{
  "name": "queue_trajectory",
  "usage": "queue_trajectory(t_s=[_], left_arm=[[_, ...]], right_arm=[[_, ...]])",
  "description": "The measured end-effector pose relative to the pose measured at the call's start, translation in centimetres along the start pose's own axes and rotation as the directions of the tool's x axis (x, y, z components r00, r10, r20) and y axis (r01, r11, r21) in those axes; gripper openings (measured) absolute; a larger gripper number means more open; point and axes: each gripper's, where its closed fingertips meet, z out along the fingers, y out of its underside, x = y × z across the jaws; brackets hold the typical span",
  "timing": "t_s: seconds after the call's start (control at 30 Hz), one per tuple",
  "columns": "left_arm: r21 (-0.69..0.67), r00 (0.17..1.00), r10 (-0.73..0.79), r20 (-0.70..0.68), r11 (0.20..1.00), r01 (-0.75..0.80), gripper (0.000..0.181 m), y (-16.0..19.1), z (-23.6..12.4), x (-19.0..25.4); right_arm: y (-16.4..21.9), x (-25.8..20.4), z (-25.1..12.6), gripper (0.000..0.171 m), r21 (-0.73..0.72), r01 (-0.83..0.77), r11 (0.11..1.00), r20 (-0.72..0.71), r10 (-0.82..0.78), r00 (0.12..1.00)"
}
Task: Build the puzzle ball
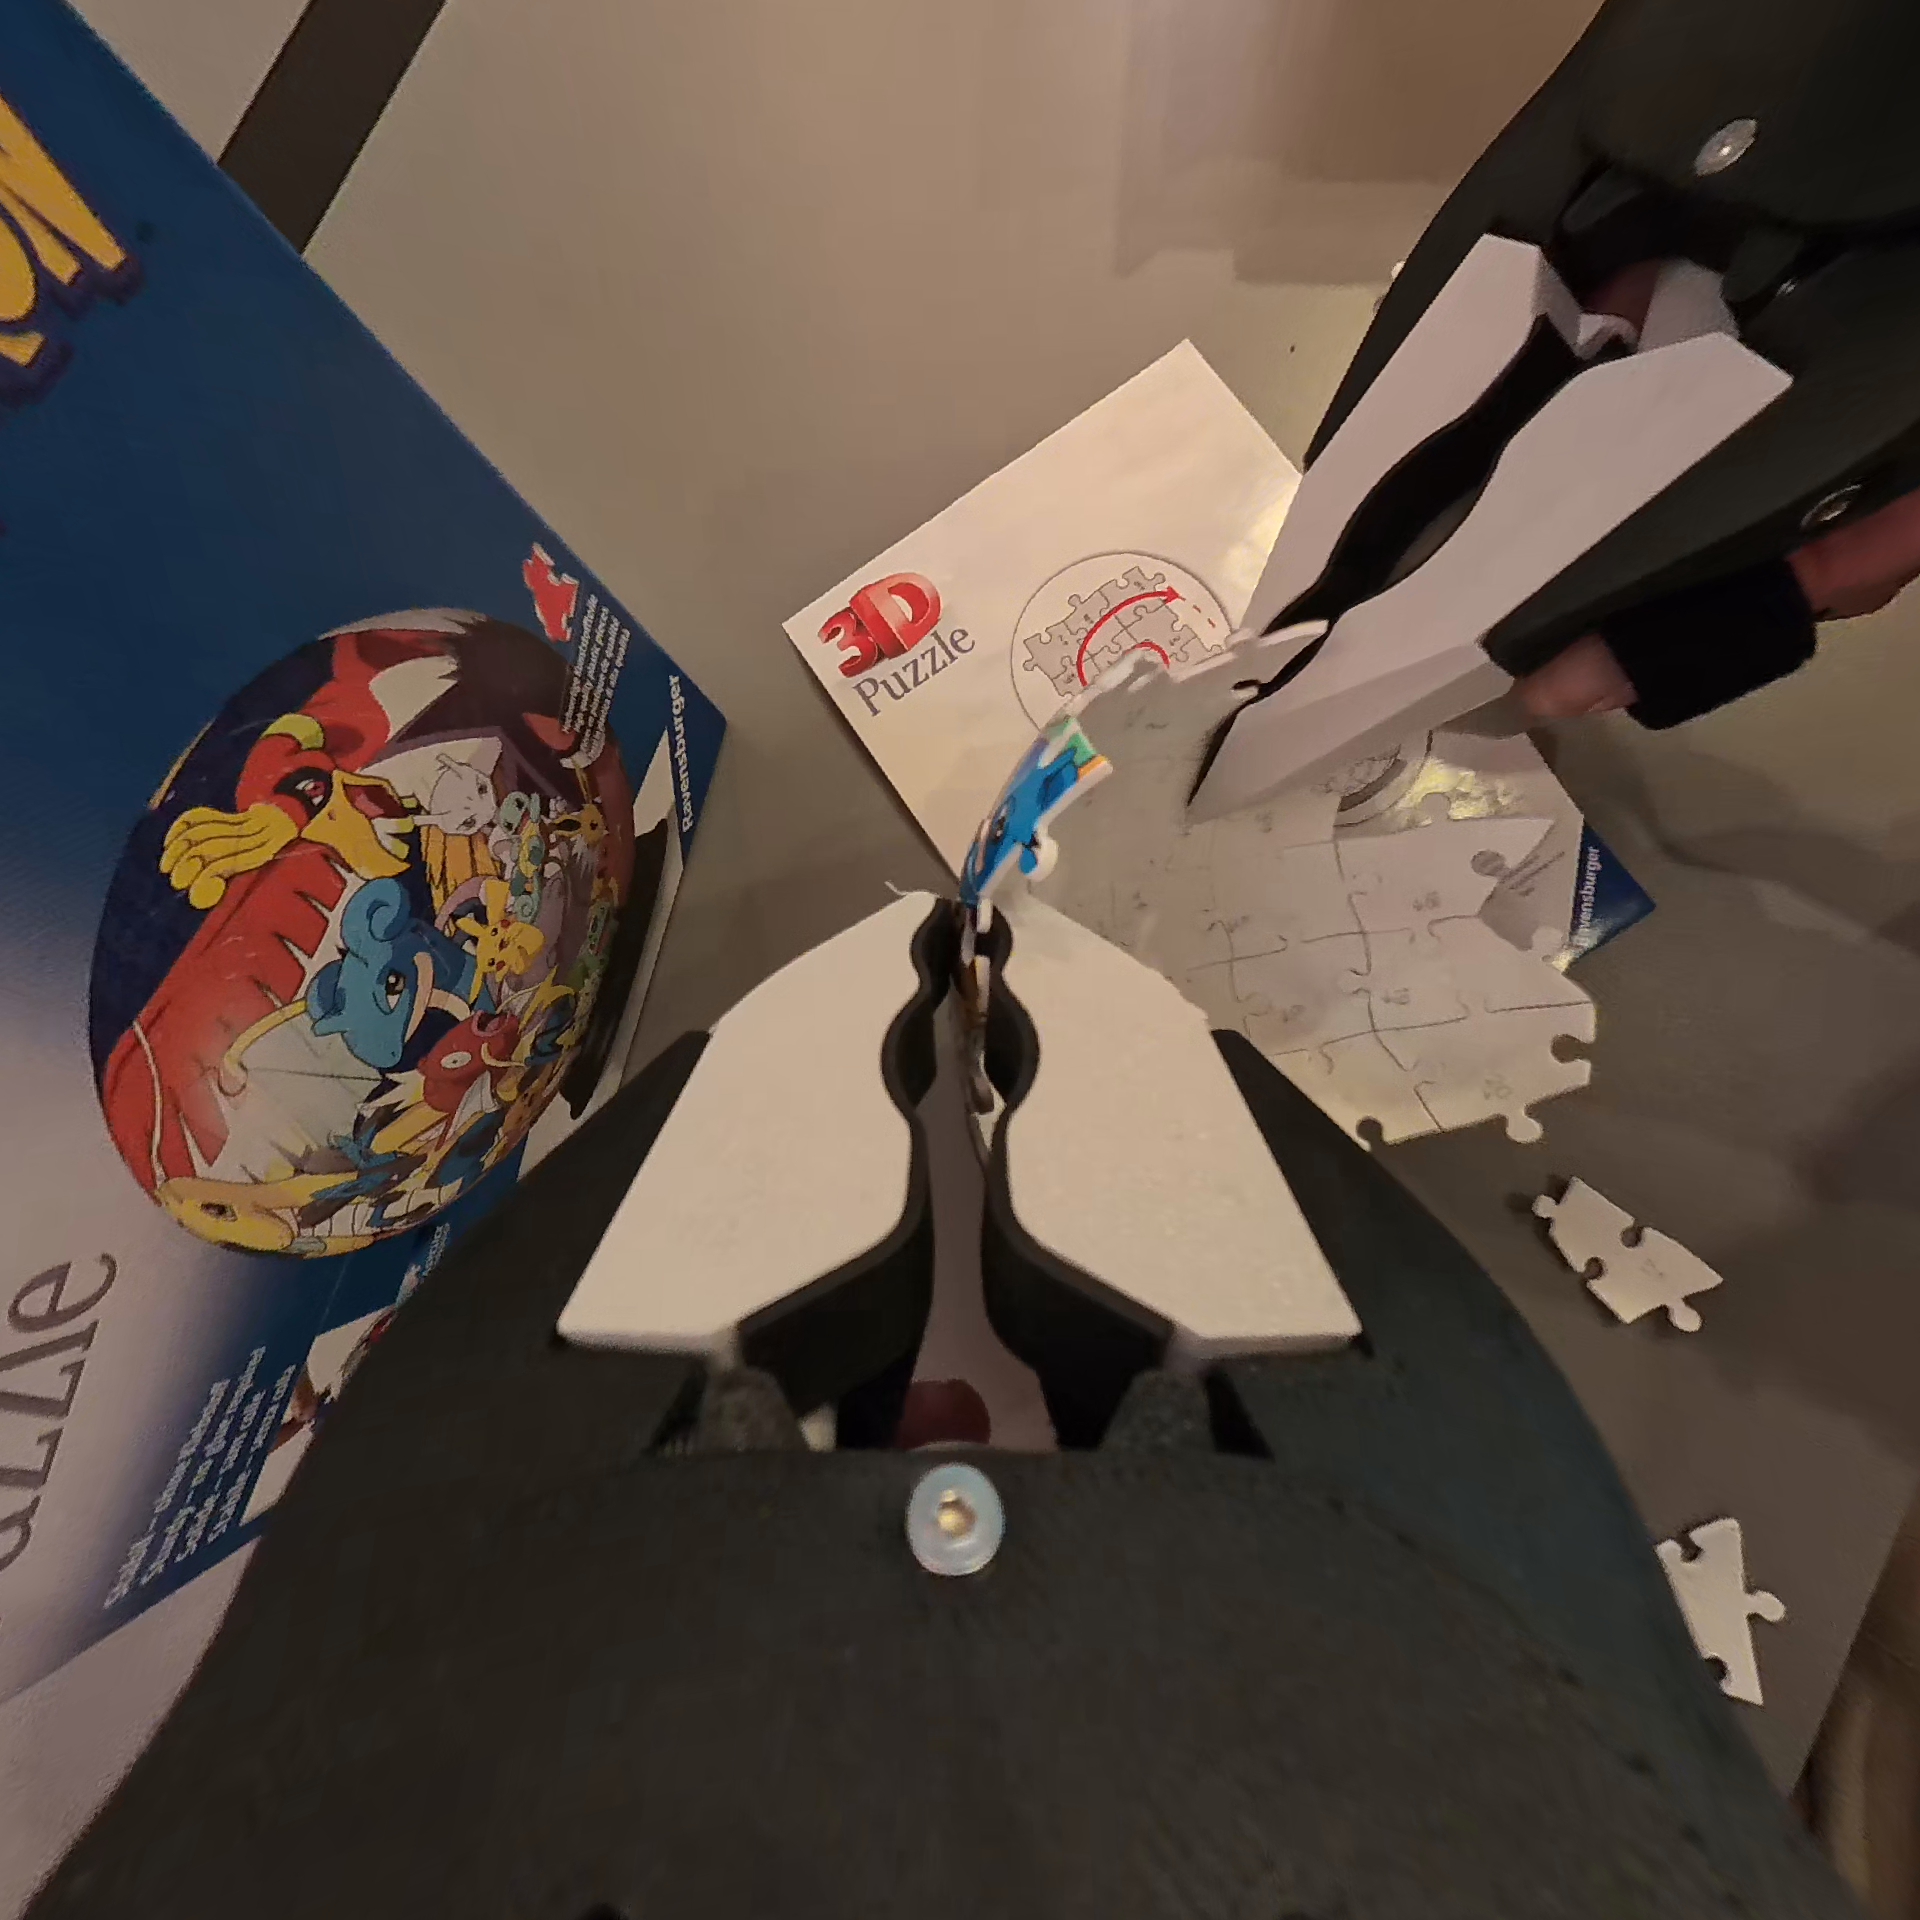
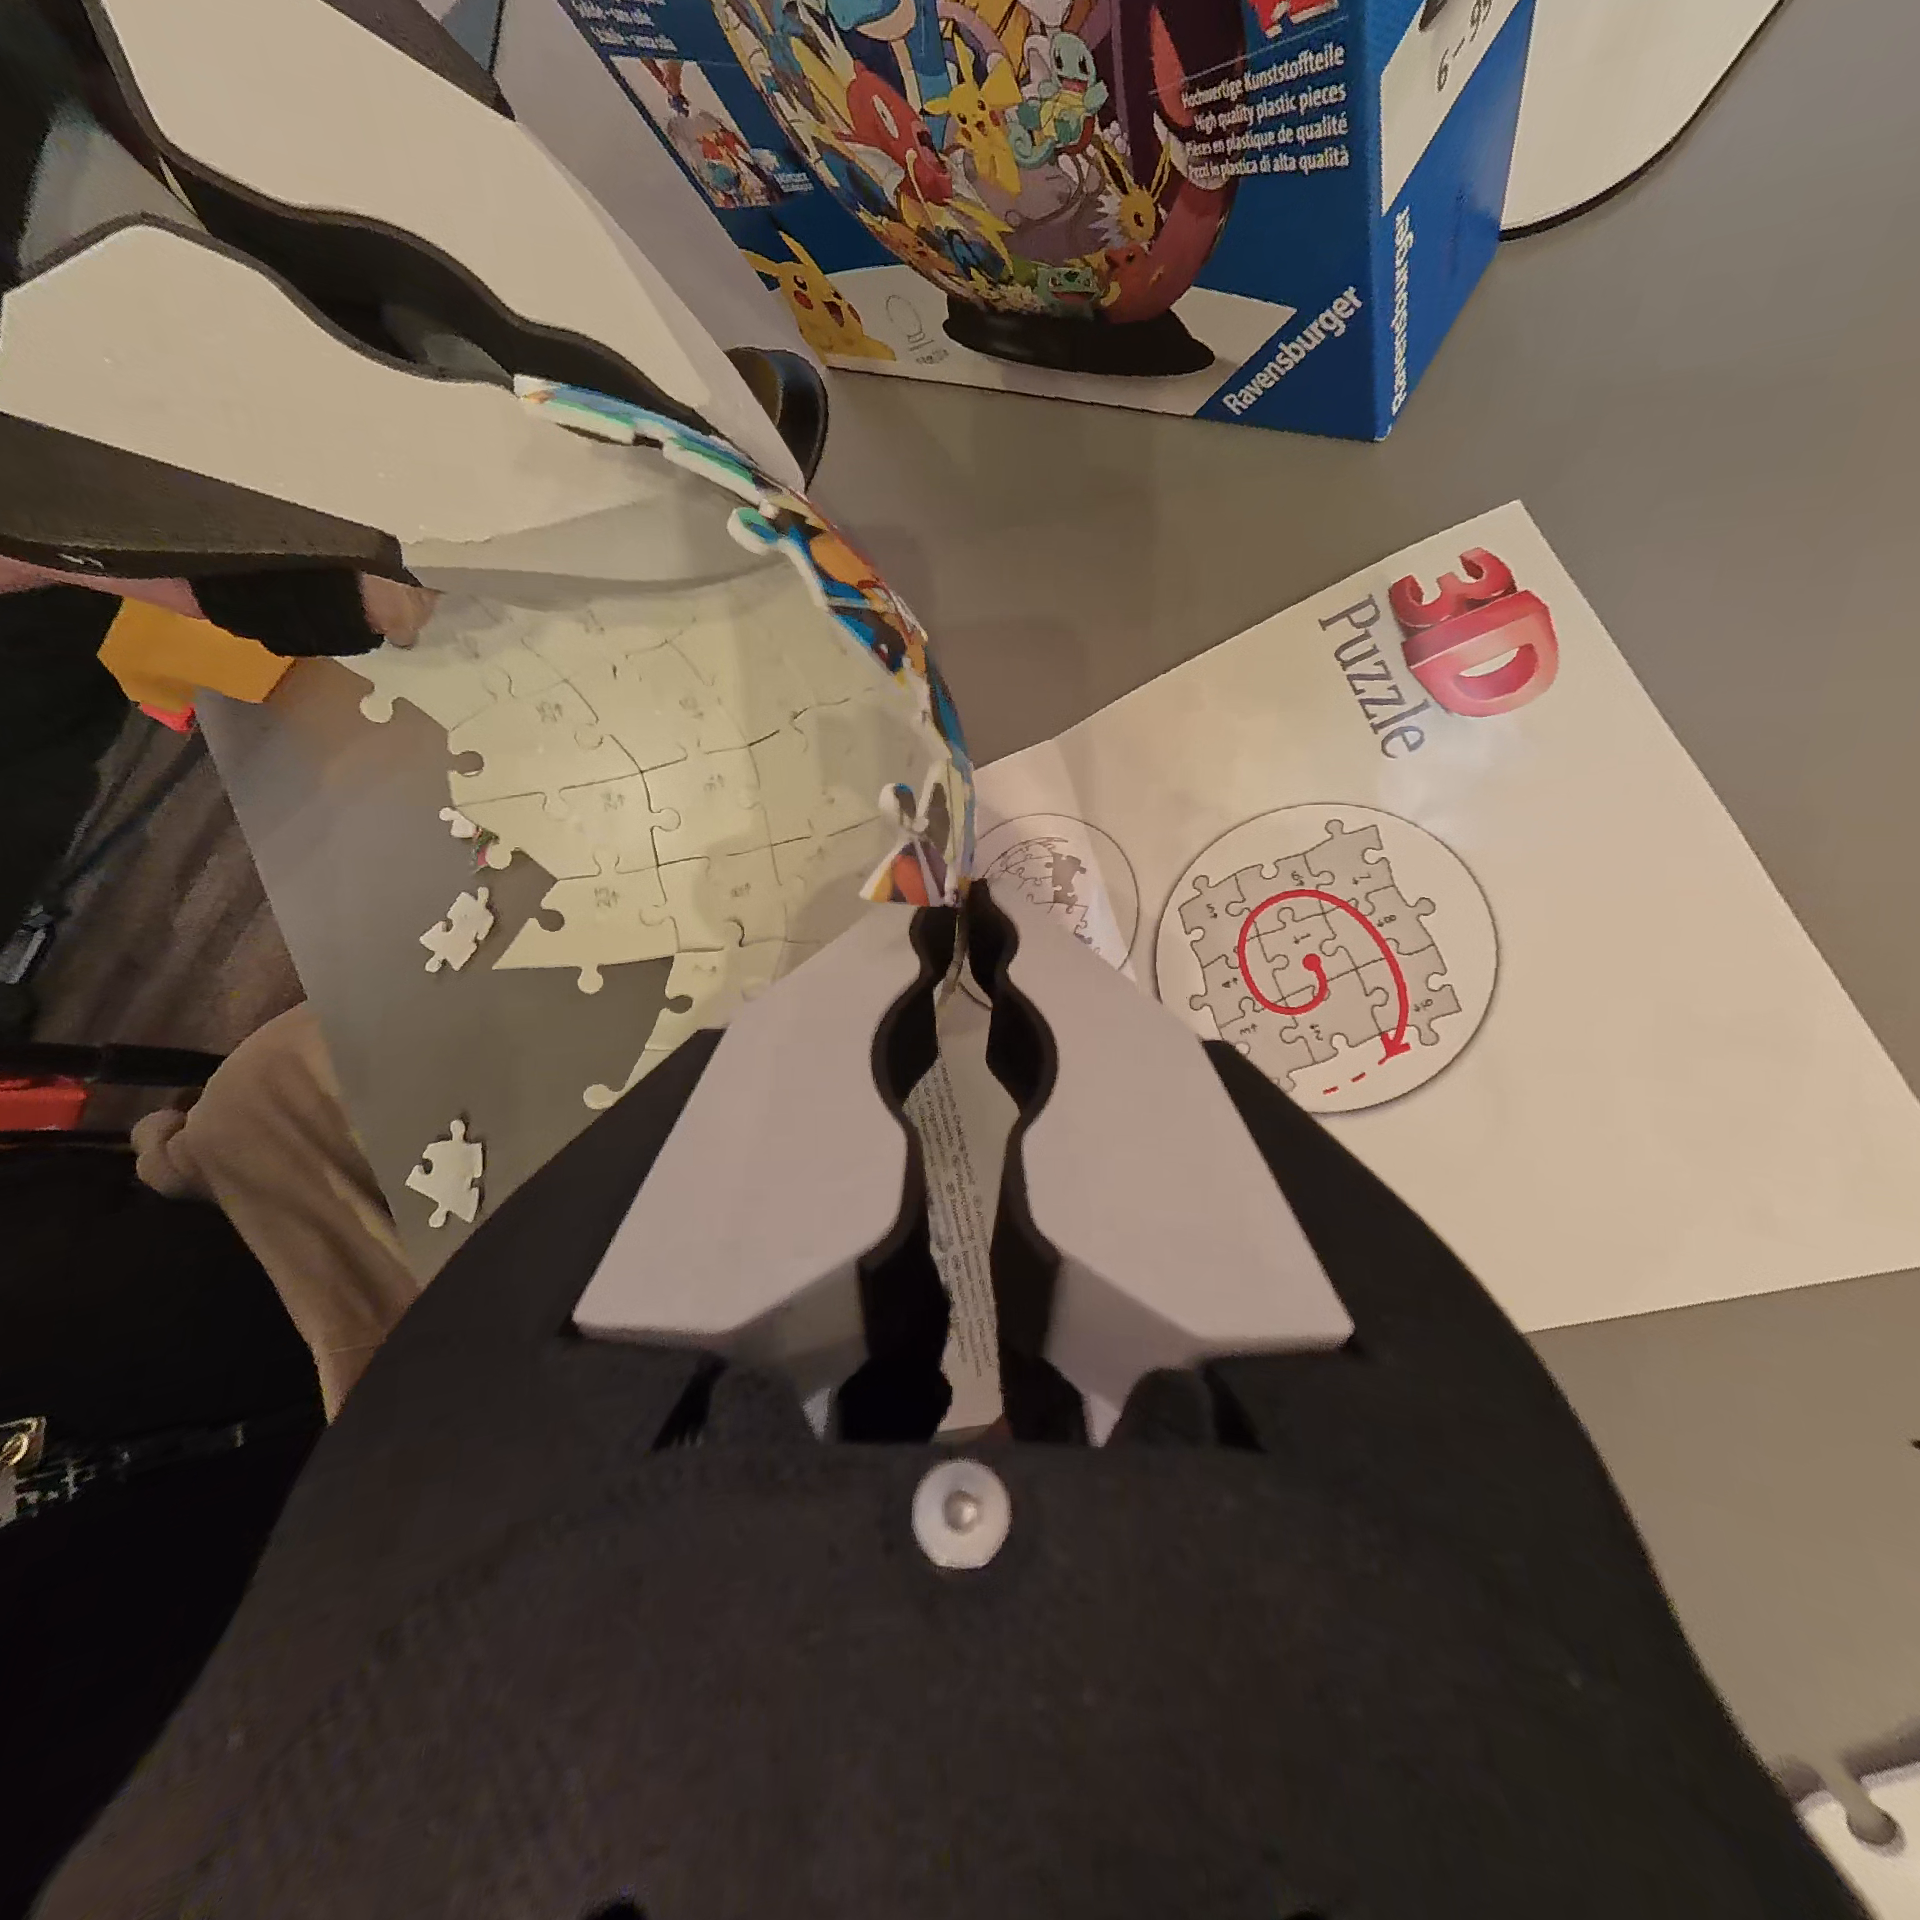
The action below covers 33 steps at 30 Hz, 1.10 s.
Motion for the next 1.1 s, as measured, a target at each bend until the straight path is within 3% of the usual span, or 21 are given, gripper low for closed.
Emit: queue_trajectory(t_s=[0.03,0.13,0.47,0.57,0.8,1.1], left_arm=[[0.002,1.0,0.001,0.001,1.0,-0.001,0.003,0.0,-0.1,-0.1],[0.008,1.0,-0.01,-0.013,1.0,0.01,0.003,0.2,-0.1,0.0],[0.055,0.996,-0.051,-0.067,0.997,0.055,0.004,0.3,-0.3,0.2],[0.069,0.995,-0.049,-0.085,0.996,0.055,0.004,0.4,-0.4,0.4],[0.091,0.996,-0.004,-0.085,0.996,0.012,0.003,0.1,-0.8,0.8],[0.093,0.997,0.049,-0.063,0.995,-0.043,0.003,-0.2,-1.1,1.1]], right_arm=[[0.0,0.0,0.1,0.0,0.005,0.003,1.0,0.001,-0.003,1.0],[-0.1,0.0,0.2,0.006,0.006,0.012,1.0,0.01,-0.012,1.0],[-0.4,-0.6,0.0,0.001,0.011,0.072,0.997,0.033,-0.073,0.997],[-0.2,-0.6,-0.1,0.013,-0.022,0.153,0.988,0.01,-0.153,0.988],[-0.9,-0.9,-0.5,0.02,-0.092,0.337,0.937,-0.034,-0.341,0.939],[-2.0,-1.7,-1.4,0.029,-0.136,0.397,0.908,0.019,-0.398,0.917]])
